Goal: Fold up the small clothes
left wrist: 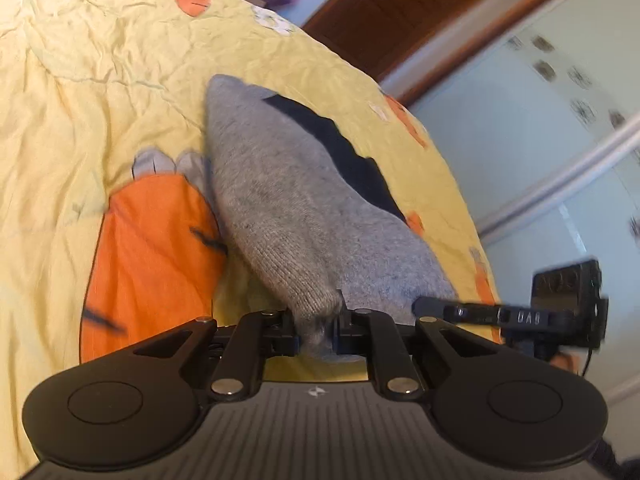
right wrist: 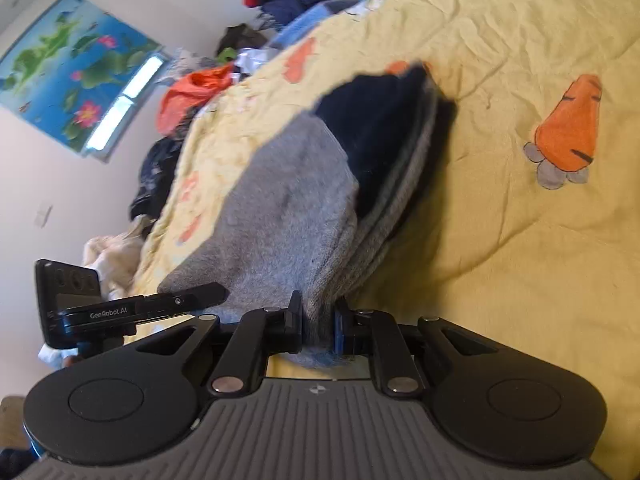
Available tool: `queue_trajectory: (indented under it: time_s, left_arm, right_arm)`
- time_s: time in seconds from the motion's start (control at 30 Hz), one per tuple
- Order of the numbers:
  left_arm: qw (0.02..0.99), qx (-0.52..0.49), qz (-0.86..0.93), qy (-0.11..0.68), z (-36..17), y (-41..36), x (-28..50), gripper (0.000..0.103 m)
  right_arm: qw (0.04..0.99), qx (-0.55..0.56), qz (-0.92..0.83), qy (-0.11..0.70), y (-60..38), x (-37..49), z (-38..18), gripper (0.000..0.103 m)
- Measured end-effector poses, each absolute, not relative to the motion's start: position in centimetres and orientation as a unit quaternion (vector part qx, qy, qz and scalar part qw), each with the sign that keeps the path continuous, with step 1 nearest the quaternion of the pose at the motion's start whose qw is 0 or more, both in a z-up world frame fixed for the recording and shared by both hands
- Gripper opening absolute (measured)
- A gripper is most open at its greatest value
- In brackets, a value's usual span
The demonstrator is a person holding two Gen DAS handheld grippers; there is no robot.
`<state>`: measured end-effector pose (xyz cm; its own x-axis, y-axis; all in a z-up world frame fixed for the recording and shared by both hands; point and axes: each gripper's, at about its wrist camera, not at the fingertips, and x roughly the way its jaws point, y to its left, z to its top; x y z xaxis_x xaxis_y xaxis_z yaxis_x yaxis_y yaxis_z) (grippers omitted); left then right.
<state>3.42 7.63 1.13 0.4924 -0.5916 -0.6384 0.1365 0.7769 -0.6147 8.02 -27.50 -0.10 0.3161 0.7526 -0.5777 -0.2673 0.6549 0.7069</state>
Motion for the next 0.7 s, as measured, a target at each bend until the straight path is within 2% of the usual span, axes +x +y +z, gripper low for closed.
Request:
queue_trajectory:
  time_s: [0.17, 0.23, 0.27, 0.3, 0.33, 0.37, 0.4, 0.5, 0.67, 0.7]
  left_arm:
    - [0.825, -0.225, -0.184, 0.485, -2.5, 6.9, 1.9, 0.017]
    - [0.824, -0.233, -0.189, 0.481, -2.1, 7.3, 1.4, 0.032]
    - [0.827, -0.227, -0.194, 0.476, -1.5, 7.4, 1.1, 0.052]
    - [0.836, -0.22, -0.192, 0.465, -0.9, 7.8, 0.8, 0.078]
    - [0.848, -0.216, -0.182, 0.447, -0.4, 8.3, 0.3, 0.088]
    - [0.858, -0.216, -0.176, 0.43, 0.1, 8.8, 0.1, 0.093]
    - [0.858, -0.224, -0.177, 0.426, 0.3, 9.3, 0.4, 0.093]
    - [0.836, -0.287, -0.183, 0.43, -0.3, 10.6, 2.9, 0.093]
    - [0.833, -0.302, -0.134, 0.443, -1.8, 9.8, 7.9, 0.091]
    - [0.835, -0.299, -0.134, 0.443, -1.7, 9.4, 8.3, 0.072]
  right_arm:
    - [0.769, 0.223, 0.314, 0.511, -27.9, 6.5, -2.5, 0.024]
    - [0.775, 0.239, 0.294, 0.506, -28.2, 6.0, -3.3, 0.039]
    - [0.775, 0.257, 0.289, 0.5, -28.7, 5.7, -3.2, 0.045]
    - [0.778, 0.268, 0.286, 0.491, -29.1, 5.4, -2.9, 0.057]
    - [0.784, 0.275, 0.287, 0.476, -29.5, 5.2, -2.4, 0.071]
    - [0.789, 0.285, 0.287, 0.462, -30.0, 5.3, -2.1, 0.077]
    - [0.79, 0.297, 0.286, 0.453, -30.5, 5.6, -1.8, 0.083]
    - [0.794, 0.321, 0.268, 0.442, -31.0, 8.2, -1.4, 0.084]
    - [0.794, 0.319, 0.242, 0.458, -28.9, 13.1, -2.6, 0.084]
    - [0.792, 0.314, 0.237, 0.467, -28.3, 13.7, -3.1, 0.082]
